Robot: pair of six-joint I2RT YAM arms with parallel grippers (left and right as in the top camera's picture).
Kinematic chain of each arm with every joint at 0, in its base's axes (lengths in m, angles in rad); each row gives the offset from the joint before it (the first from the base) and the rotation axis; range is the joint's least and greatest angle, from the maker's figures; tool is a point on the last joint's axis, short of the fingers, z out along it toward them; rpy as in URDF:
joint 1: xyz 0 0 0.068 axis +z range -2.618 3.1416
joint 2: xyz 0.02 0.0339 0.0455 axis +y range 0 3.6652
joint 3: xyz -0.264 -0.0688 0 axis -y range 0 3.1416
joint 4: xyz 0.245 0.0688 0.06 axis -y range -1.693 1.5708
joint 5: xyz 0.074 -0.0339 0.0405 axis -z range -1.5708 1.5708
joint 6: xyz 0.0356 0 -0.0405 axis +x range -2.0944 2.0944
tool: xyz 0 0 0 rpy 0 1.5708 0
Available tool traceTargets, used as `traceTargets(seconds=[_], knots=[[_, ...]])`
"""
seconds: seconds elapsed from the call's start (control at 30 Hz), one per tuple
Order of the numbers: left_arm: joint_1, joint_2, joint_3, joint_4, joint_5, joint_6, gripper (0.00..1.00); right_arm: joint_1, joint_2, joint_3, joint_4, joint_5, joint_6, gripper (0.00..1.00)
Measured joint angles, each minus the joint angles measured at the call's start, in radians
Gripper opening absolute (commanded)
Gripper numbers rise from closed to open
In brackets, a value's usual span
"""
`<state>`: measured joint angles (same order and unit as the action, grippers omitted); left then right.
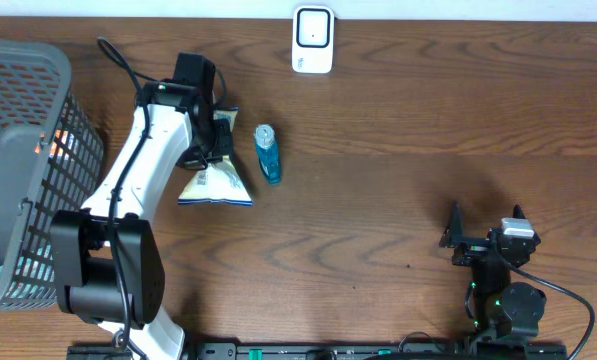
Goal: Scan the item barcode
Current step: 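Carry the white snack bag out and set it left of the bottle, then reach the left gripper into the basket and grasp the green Zappy wipes pack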
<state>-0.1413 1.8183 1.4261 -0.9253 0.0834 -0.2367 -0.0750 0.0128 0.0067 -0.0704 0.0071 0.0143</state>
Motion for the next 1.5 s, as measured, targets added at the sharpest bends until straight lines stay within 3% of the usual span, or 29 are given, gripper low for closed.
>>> traceTargets(seconds=[0.07, 0.17, 0.23, 0.33, 0.37, 0.57, 0.6, 0.83, 1.1, 1.3, 1.5], knots=[[0.000, 0.000, -0.034, 0.034, 0.002, -0.003, 0.07, 0.000, 0.000, 0.000, 0.000, 0.000, 0.000, 0.99], [0.000, 0.000, -0.072, 0.052, 0.008, -0.010, 0.17, 0.000, 0.000, 0.000, 0.000, 0.000, 0.000, 0.99], [0.000, 0.000, -0.092, 0.049, 0.010, -0.016, 0.53, 0.000, 0.000, 0.000, 0.000, 0.000, 0.000, 0.99], [0.000, 0.000, -0.093, 0.009, 0.014, -0.021, 0.70, 0.000, 0.000, 0.000, 0.000, 0.000, 0.000, 0.99], [0.000, 0.000, -0.092, -0.008, 0.014, -0.021, 0.82, 0.000, 0.000, 0.000, 0.000, 0.000, 0.000, 0.99], [0.000, -0.008, 0.011, -0.192, -0.032, -0.008, 0.84, 0.000, 0.000, 0.000, 0.000, 0.000, 0.000, 0.99], [0.000, -0.018, 0.051, -0.229, -0.051, -0.005, 0.98, 0.000, 0.000, 0.000, -0.001, 0.000, 0.000, 0.99], [0.000, -0.180, 0.335, -0.329, -0.204, 0.002, 0.97, 0.000, 0.000, 0.000, 0.000, 0.000, 0.000, 0.99], [0.071, -0.439, 0.451, -0.150, -0.375, -0.018, 0.98, 0.000, 0.000, 0.000, 0.000, 0.000, 0.000, 0.99], [0.339, -0.578, 0.455, -0.051, -0.452, -0.085, 0.98, 0.000, 0.000, 0.000, 0.000, 0.000, 0.000, 0.99], [0.673, -0.564, 0.461, -0.236, -0.463, -0.311, 0.98, 0.000, 0.000, 0.000, 0.000, 0.000, 0.000, 0.99]])
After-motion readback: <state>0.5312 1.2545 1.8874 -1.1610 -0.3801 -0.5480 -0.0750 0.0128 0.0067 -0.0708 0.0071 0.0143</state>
